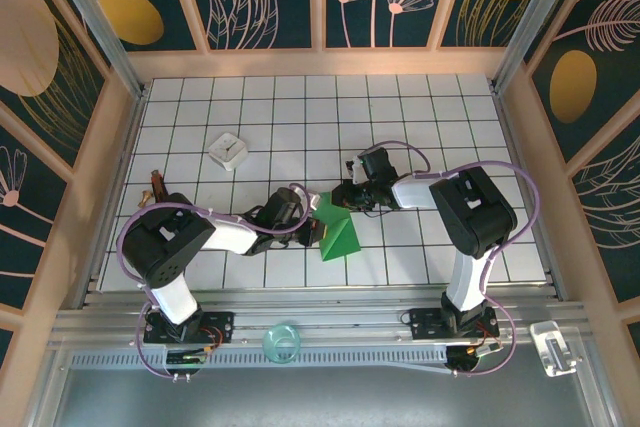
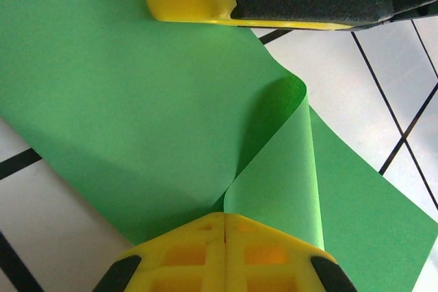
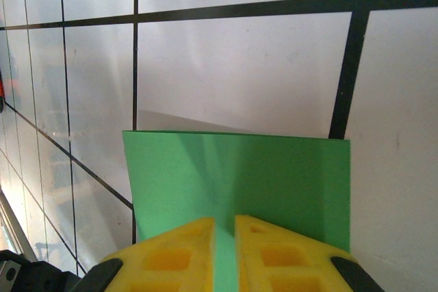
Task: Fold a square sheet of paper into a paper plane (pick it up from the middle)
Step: Fold the triangle at the bottom-center of the table.
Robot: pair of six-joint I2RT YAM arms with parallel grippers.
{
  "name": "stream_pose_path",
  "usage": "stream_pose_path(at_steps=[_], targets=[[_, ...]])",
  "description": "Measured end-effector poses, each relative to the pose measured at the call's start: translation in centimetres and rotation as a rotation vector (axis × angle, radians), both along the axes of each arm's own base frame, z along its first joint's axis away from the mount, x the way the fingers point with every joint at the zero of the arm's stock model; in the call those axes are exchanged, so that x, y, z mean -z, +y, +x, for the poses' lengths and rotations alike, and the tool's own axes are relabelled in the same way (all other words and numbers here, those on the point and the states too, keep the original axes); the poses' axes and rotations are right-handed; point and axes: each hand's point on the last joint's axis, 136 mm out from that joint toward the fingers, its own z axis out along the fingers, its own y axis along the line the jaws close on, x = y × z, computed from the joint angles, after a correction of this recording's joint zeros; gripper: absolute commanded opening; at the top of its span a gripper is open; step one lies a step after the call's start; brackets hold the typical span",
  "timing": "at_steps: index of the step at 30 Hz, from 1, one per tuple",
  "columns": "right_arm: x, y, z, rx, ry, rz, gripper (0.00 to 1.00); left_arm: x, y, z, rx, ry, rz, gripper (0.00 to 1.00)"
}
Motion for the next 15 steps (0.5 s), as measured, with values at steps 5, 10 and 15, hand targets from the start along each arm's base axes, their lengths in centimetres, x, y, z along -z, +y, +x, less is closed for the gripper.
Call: stream_pose_path(at_steps=[5,10,15], targets=[[0.0,0.0,0.0,0.0,0.0,0.0,0.16,0.04,0.02,-0.01,0.0,0.002,0.003,0.0],[-0.11,0.1,-0.01,-0.004,0.001,0.005,0.19,0.05,0.04,0.03,-0.002,0.001,0.005,0.0],[-0.31,0.14,0.06,-0.005,0.008,0.003,0.21,0.06,0.06,0.03,-0.003,0.001,0.005,0.0]])
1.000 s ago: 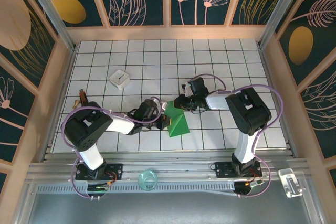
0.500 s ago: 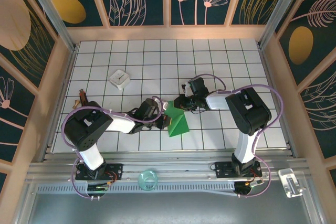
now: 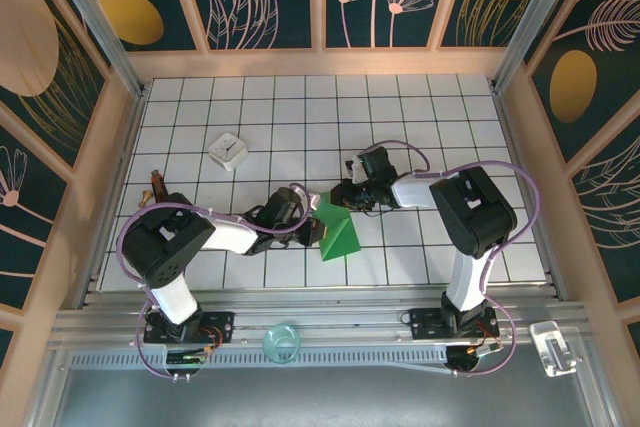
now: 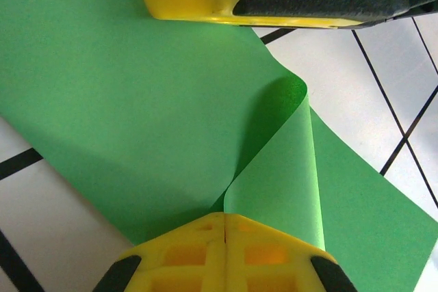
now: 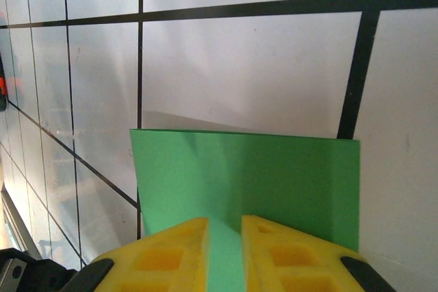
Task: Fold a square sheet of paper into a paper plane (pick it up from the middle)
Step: Fold the triangle at the bottom-center of the table.
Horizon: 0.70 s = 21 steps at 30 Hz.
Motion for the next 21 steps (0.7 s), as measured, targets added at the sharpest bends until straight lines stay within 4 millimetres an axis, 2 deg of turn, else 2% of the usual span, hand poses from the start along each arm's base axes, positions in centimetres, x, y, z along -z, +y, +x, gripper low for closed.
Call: stream_pose_path(at_steps=[4,9,12,15,21], targets=[[-0.8,-0.3,-0.2,0.004,0.004,-0.006,0.22,0.0,0.0,0.0,0.0,-0.001,0.0,0.0],[-4.4,-1.2,0.4,0.037,-0.068,0.017,0.22,0.0,0.0,0.0,-0.001,-0.003,-0.001,0.0],[-6.6,-2.1,-0.4,0.058,-0.114,0.041,0.2,0.0,0.1,0.0,-0.002,-0.006,-0.003,0.0],[-7.2,-2.7,-2.8,0.066,-0.106,0.066,0.16,0.0,0.1,0.0,-0.002,-0.007,-0.004,0.0],[-5.3,-1.3,-9.4,-0.011,-0.009,0.084,0.05,0.0,0.1,0.0,-0.002,-0.006,-0.003,0.0]])
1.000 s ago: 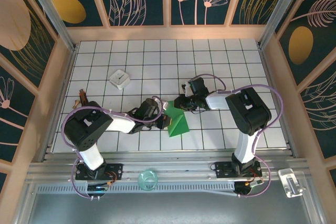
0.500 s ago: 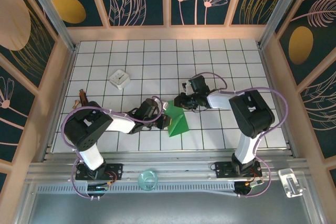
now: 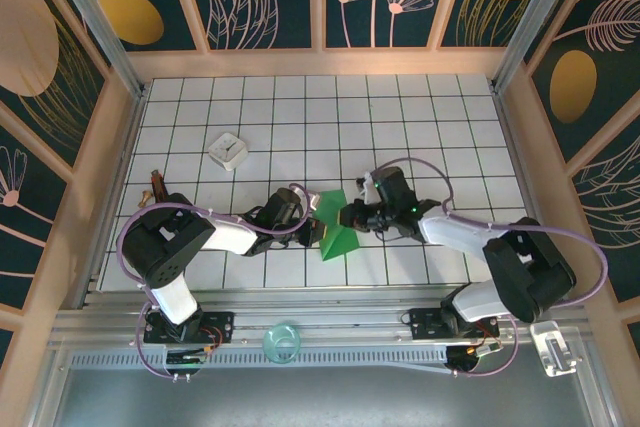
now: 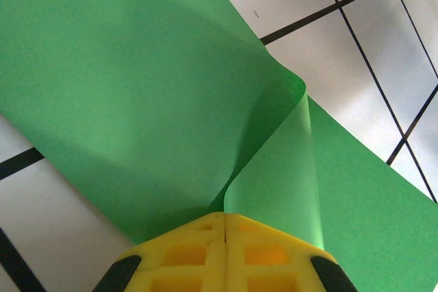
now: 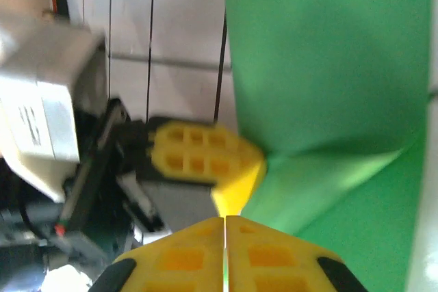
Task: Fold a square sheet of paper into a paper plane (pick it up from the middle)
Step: Fold the triangle at the bottom-center of the table.
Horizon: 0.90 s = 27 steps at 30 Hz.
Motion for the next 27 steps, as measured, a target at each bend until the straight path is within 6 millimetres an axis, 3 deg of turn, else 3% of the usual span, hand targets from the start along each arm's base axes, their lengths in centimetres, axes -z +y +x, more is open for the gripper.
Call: stream_pose_path(at_steps=[6,9,14,27], targets=[[0.1,1.9,-2.9,-0.049,0.036,0.047,0.02,0.0,0.0,0.0,0.0,0.0,0.0,0.0],[-0.1,3.0,-3.4,-0.07,0.033,0.073,0.01,0.0,0.0,0.0,-0.001,0.0,0.0,0.0],[1.3,3.9,-4.1,-0.09,0.065,0.062,0.0,0.0,0.0,0.0,-0.001,0.0,0.0,0.0],[3.3,4.2,-4.4,-0.092,0.105,0.033,0.0,0.0,0.0,0.0,0.0,0.0,0.0,0.0]])
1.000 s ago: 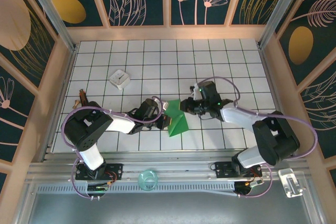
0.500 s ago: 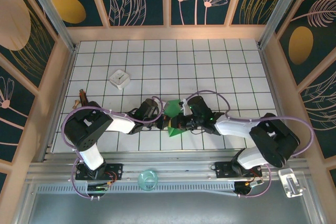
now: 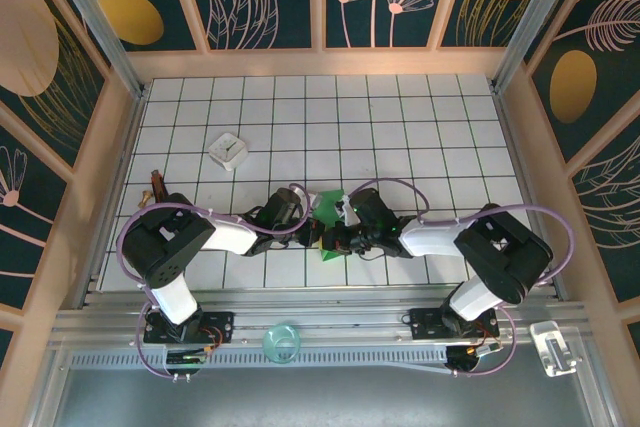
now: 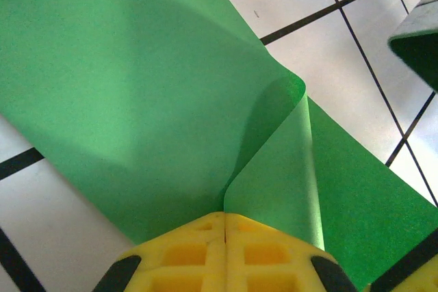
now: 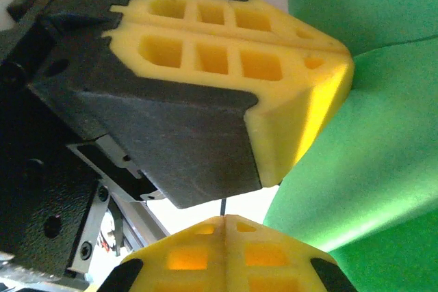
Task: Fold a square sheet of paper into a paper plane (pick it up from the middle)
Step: Fold the triangle at the bottom-center of the table.
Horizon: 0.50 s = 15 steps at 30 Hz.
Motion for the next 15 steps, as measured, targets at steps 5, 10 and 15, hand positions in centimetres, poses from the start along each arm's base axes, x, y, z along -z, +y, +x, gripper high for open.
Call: stream_pose_path(at_steps=[5,10,15], targets=[[0.5,-0.1,0.0,0.0,0.007,-0.01,0.0,0.0,0.0,0.0,0.0,0.0,0.0,0.0],[1.3,-0.3,-0.3,0.002,0.022,-0.027,0.0,0.0,0.0,0.0,0.0,0.0,0.0,0.0],[2.0,-0.7,-0.6,0.0,0.033,-0.042,0.0,0.0,0.0,0.0,0.0,0.0,0.0,0.0]])
